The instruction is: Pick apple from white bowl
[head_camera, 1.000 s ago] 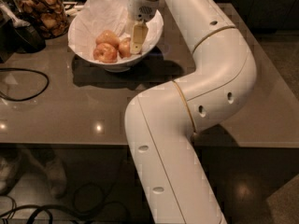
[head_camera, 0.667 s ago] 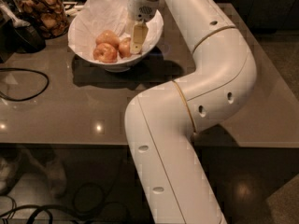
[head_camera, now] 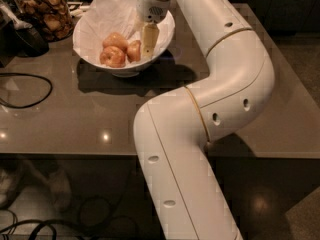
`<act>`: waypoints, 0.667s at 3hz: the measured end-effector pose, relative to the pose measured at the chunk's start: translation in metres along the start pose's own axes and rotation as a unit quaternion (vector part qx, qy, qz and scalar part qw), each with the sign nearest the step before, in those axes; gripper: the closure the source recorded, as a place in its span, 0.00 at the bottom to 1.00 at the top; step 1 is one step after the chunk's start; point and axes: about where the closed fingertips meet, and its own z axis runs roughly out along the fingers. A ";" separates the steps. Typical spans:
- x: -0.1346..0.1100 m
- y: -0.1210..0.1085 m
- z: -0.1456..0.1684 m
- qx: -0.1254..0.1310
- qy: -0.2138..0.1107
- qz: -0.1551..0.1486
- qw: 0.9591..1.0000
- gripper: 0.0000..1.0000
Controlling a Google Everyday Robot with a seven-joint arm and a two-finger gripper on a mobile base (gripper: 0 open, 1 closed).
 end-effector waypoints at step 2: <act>0.000 0.000 0.000 0.000 0.000 0.000 1.000 0.00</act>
Offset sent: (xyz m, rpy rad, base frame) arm 0.0000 0.0000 0.0000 0.0000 0.0000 0.0000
